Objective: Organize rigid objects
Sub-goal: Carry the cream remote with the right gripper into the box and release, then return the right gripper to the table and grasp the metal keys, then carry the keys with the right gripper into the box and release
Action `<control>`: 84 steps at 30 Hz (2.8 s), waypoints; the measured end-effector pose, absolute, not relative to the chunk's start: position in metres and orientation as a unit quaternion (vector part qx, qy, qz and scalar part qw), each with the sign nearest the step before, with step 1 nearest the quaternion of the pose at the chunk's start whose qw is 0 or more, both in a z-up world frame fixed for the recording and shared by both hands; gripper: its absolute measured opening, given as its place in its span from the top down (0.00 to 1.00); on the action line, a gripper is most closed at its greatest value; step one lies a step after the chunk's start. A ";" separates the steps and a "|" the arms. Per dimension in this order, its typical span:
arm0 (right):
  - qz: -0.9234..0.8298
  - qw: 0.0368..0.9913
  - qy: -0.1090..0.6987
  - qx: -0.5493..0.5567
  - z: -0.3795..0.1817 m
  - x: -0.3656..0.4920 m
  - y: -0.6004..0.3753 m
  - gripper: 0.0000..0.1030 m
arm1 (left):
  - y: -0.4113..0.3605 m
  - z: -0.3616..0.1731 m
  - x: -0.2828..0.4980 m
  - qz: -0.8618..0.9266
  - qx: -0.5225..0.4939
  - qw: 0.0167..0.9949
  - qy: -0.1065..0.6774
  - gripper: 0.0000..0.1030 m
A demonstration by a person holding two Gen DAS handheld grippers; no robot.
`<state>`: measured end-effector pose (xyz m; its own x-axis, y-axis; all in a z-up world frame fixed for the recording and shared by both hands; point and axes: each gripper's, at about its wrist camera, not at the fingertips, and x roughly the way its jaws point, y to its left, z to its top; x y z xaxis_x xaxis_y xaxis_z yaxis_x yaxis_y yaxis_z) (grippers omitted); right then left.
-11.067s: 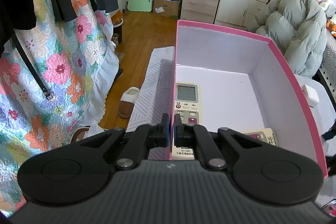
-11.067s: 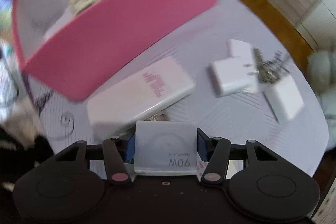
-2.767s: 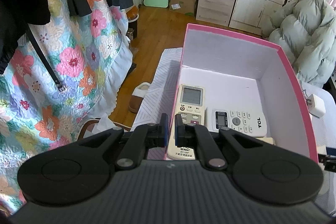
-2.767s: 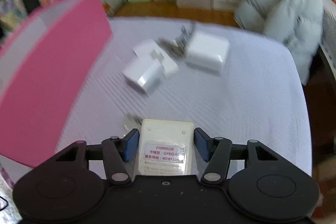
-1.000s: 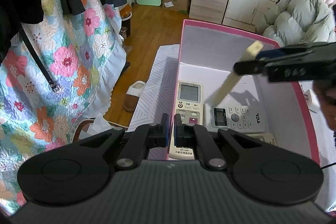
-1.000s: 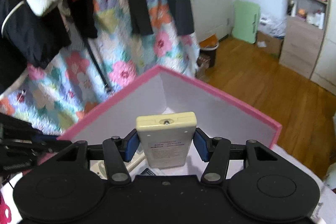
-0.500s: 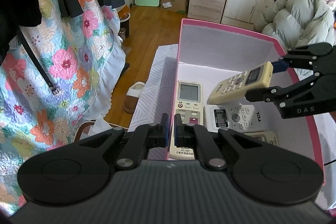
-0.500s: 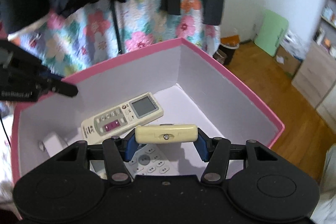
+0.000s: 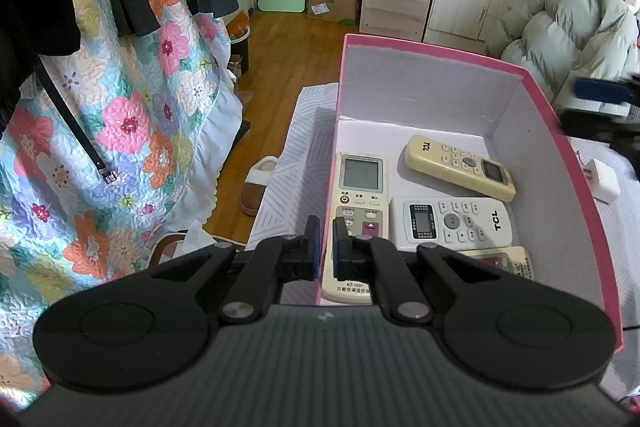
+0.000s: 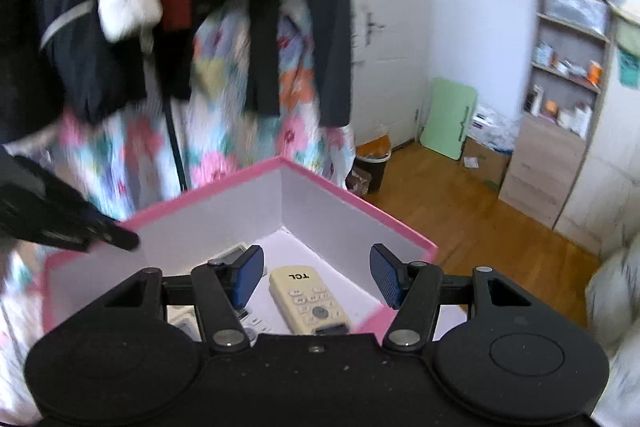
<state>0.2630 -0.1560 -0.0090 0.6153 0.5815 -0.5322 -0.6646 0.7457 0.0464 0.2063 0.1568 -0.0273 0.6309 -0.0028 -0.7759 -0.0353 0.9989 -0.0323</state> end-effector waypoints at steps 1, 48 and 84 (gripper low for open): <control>0.340 0.897 0.276 -0.065 -0.007 0.257 -0.167 0.38 | 0.157 -0.028 0.206 0.009 -0.022 0.903 0.429 0.95; 0.213 0.911 0.338 0.100 -0.062 0.175 -0.245 0.95 | 0.151 -0.028 0.206 0.015 -0.012 0.901 0.433 0.95; 0.288 0.902 0.320 0.019 0.002 0.234 -0.172 0.66 | 0.152 -0.026 0.207 0.012 -0.021 0.900 0.435 0.95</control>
